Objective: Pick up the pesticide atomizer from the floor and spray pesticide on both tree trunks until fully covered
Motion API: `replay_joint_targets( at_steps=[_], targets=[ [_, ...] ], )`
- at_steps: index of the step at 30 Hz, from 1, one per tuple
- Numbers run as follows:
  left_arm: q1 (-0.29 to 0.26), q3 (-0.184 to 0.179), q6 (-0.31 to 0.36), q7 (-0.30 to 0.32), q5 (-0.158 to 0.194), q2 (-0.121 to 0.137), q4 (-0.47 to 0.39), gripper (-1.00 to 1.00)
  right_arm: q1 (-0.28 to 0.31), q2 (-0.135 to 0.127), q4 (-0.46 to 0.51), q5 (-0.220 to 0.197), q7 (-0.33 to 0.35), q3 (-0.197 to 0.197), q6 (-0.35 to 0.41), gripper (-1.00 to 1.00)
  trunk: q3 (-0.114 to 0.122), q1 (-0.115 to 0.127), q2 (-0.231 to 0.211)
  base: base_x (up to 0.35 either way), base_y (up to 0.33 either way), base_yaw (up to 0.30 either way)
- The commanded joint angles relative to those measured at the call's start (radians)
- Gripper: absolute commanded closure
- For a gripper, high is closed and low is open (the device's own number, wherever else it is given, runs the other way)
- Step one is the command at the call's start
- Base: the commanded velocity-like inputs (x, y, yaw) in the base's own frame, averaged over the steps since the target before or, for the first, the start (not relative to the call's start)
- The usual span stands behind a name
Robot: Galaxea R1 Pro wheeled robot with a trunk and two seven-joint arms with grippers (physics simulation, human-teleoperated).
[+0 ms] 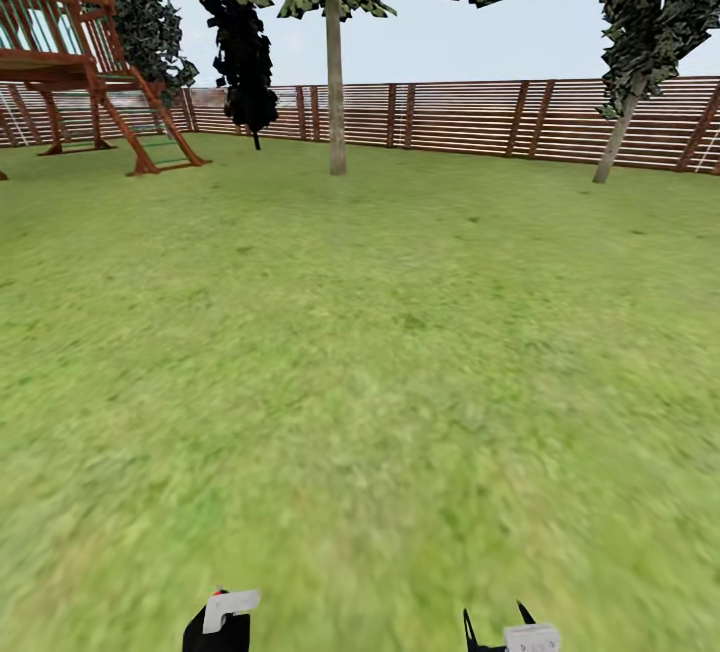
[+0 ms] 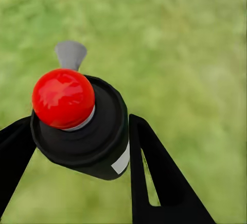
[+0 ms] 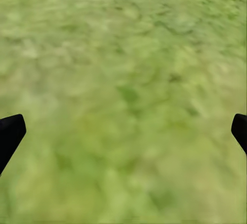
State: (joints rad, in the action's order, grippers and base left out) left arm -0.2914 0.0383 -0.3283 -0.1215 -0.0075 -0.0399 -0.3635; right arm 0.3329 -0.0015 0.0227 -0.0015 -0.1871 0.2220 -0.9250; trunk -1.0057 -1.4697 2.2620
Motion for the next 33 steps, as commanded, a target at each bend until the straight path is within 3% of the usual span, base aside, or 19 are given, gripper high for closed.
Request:
replay_joint_targets(
  at_steps=[1,33],
  targets=[
    [0.0,0.0,0.0,0.0,0.0,0.0,0.0,1.0,0.0,0.0,0.0,0.0,0.0,0.0,0.0,-1.0,0.0,0.0,0.0,0.341,0.0,0.0],
    [0.0,0.0,0.0,0.0,0.0,0.0,0.0,1.0,0.0,0.0,-0.001,0.0,0.0,0.0,0.0,-1.0,0.0,0.0,0.0,0.341,0.0,0.0]
  ],
)
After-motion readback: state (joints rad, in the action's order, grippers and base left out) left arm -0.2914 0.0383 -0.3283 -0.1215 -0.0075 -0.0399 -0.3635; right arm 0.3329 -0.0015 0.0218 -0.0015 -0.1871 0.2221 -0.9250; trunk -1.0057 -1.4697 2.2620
